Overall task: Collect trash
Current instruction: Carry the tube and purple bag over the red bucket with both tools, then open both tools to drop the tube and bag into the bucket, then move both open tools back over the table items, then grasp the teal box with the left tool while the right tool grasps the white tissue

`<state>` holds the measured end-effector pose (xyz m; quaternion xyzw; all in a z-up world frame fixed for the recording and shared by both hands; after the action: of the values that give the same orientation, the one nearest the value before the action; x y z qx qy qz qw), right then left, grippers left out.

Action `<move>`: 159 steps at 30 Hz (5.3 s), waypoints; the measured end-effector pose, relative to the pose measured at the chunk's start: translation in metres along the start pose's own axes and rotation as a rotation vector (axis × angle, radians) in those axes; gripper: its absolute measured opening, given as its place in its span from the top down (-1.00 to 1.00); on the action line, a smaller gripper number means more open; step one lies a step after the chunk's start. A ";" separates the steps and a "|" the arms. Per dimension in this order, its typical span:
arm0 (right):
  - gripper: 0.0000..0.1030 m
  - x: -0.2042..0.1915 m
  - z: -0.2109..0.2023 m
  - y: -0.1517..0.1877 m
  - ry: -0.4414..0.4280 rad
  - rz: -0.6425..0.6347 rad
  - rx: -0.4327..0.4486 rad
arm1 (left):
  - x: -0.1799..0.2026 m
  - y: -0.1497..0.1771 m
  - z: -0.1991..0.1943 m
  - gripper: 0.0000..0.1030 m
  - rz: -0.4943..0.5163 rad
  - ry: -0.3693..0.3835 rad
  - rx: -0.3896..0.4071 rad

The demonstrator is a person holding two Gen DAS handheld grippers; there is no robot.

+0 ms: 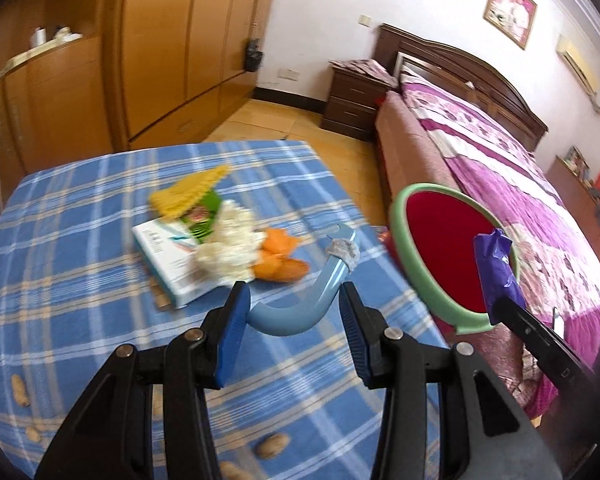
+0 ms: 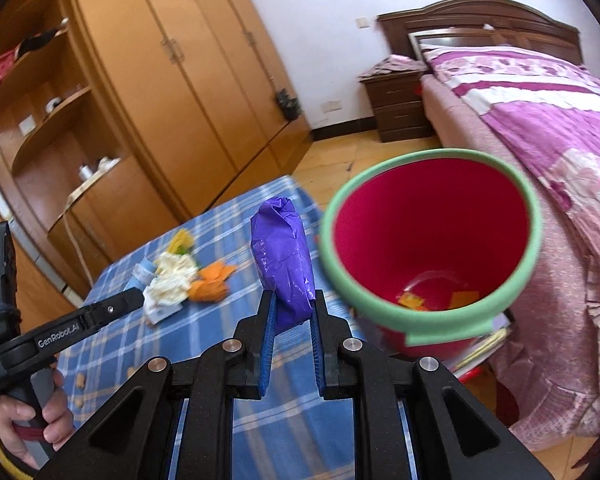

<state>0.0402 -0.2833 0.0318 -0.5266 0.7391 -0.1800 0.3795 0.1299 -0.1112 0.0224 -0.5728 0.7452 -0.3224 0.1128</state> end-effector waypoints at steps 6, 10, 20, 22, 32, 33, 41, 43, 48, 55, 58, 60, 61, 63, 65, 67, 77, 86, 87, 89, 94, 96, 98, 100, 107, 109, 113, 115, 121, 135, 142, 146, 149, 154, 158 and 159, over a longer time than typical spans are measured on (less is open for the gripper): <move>0.68 0.030 -0.007 -0.007 0.052 0.056 0.028 | 0.038 -0.015 0.015 0.10 0.071 0.033 -0.006; 0.68 0.052 -0.008 -0.012 0.075 0.099 0.040 | 0.063 -0.023 0.028 0.10 0.120 0.050 -0.007; 0.67 0.100 -0.004 -0.024 0.145 0.176 0.053 | 0.119 -0.035 0.075 0.10 0.223 0.095 -0.045; 0.66 0.108 -0.003 -0.025 0.158 0.188 0.053 | 0.128 -0.037 0.084 0.10 0.240 0.099 -0.055; 0.60 0.130 0.007 -0.031 0.185 0.210 0.040 | 0.161 -0.041 0.116 0.07 0.317 0.121 -0.091; 0.60 0.131 0.008 -0.031 0.186 0.211 0.037 | 0.162 -0.041 0.116 0.04 0.319 0.118 -0.091; 0.38 0.131 0.010 -0.032 0.184 0.217 0.030 | 0.158 -0.041 0.110 -0.08 0.309 0.117 -0.081; 0.30 0.131 0.010 -0.031 0.182 0.217 0.030 | 0.156 -0.040 0.106 -0.08 0.302 0.121 -0.079; 0.19 0.124 0.005 -0.031 0.186 0.212 0.038 | 0.145 -0.037 0.092 -0.08 0.279 0.112 -0.068; -0.14 0.107 -0.002 -0.029 0.178 0.202 0.047 | 0.117 -0.036 0.067 -0.08 0.223 0.085 -0.042; -0.14 0.099 -0.004 -0.029 0.169 0.193 0.049 | 0.101 -0.037 0.058 -0.08 0.190 0.066 -0.029; -0.14 0.093 -0.004 -0.029 0.160 0.187 0.049 | 0.088 -0.037 0.053 -0.08 0.165 0.048 -0.020; -0.14 0.090 -0.004 -0.029 0.155 0.183 0.048 | 0.082 -0.037 0.050 -0.08 0.154 0.038 -0.016; -0.14 0.083 -0.004 -0.029 0.146 0.172 0.047 | 0.068 -0.037 0.045 -0.08 0.127 0.019 -0.008; -0.15 0.075 -0.003 -0.029 0.140 0.159 0.043 | 0.055 -0.037 0.040 -0.08 0.103 0.002 0.001; -0.15 0.068 -0.001 -0.029 0.130 0.147 0.038 | 0.041 -0.037 0.036 -0.08 0.077 -0.017 0.010; -0.15 0.032 0.014 -0.029 0.101 0.078 0.011 | -0.034 -0.036 0.025 -0.08 -0.064 -0.121 0.021; -0.15 0.009 0.035 -0.027 0.094 0.032 -0.028 | -0.099 -0.031 0.042 -0.08 -0.195 -0.207 -0.017; -0.15 0.007 0.037 -0.026 0.094 0.029 -0.032 | -0.105 -0.030 0.045 -0.08 -0.207 -0.210 -0.024; -0.15 0.003 0.041 -0.025 0.094 0.022 -0.041 | -0.112 -0.029 0.051 -0.08 -0.222 -0.216 -0.038; -0.15 -0.003 0.052 -0.022 0.095 0.008 -0.065 | -0.125 -0.026 0.071 -0.08 -0.259 -0.215 -0.087; -0.15 -0.005 0.056 -0.021 0.095 0.002 -0.075 | -0.126 -0.025 0.074 -0.09 -0.280 -0.180 -0.084; -0.15 -0.006 0.059 -0.021 0.096 -0.002 -0.083 | -0.126 -0.025 0.077 -0.09 -0.292 -0.155 -0.089; -0.15 -0.007 0.063 -0.020 0.095 -0.006 -0.092 | -0.125 -0.027 0.082 -0.09 -0.308 -0.126 -0.097; -0.15 -0.009 0.070 -0.017 0.087 -0.020 -0.113 | -0.122 -0.028 0.081 0.20 -0.333 -0.094 -0.063; -0.15 -0.010 0.072 -0.017 0.085 -0.023 -0.117 | -0.123 -0.028 0.076 0.33 -0.344 -0.069 -0.049; -0.15 -0.013 0.075 -0.017 0.078 -0.031 -0.123 | -0.121 -0.026 0.070 0.46 -0.360 -0.019 -0.041; -0.15 -0.016 0.076 -0.017 0.073 -0.036 -0.125 | -0.117 -0.025 0.067 0.49 -0.360 0.006 -0.039; -0.15 -0.029 0.076 -0.018 0.056 -0.066 -0.123 | -0.111 -0.025 0.044 0.64 -0.344 0.034 -0.004; -0.15 -0.101 0.101 -0.020 -0.062 -0.194 -0.154 | -0.143 -0.014 -0.004 0.64 -0.333 -0.133 0.067; -0.15 -0.143 0.133 -0.009 -0.138 -0.262 -0.216 | -0.170 -0.003 -0.012 0.64 -0.370 -0.197 0.081; -0.15 -0.161 0.155 -0.002 -0.163 -0.283 -0.261 | -0.179 0.004 -0.012 0.64 -0.385 -0.205 0.078; -0.14 -0.167 0.171 0.003 -0.148 -0.294 -0.287 | -0.184 0.007 -0.011 0.64 -0.389 -0.202 0.078; 0.13 -0.169 0.189 0.009 -0.132 -0.294 -0.322 | -0.187 0.008 -0.007 0.64 -0.393 -0.201 0.067; 0.38 -0.169 0.198 0.013 -0.144 -0.275 -0.335 | -0.187 0.008 -0.005 0.64 -0.389 -0.205 0.064; 0.41 -0.168 0.198 0.013 -0.148 -0.274 -0.333 | -0.186 0.009 -0.005 0.64 -0.387 -0.206 0.062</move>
<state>0.2065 -0.0983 -0.0425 -0.6893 0.6502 -0.0662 0.3124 0.1795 0.0638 -0.0170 -0.7313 0.5955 -0.3008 0.1417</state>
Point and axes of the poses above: each gripper's, at about its wrist camera, not at the fingertips, and z roughly the way its jaws point, x to its right, y to its underside, the point moved 2 cm from there along z, roughly the way its jaws point, and after that the axes turned 5 degrees about -x, right-handed, at the moved point
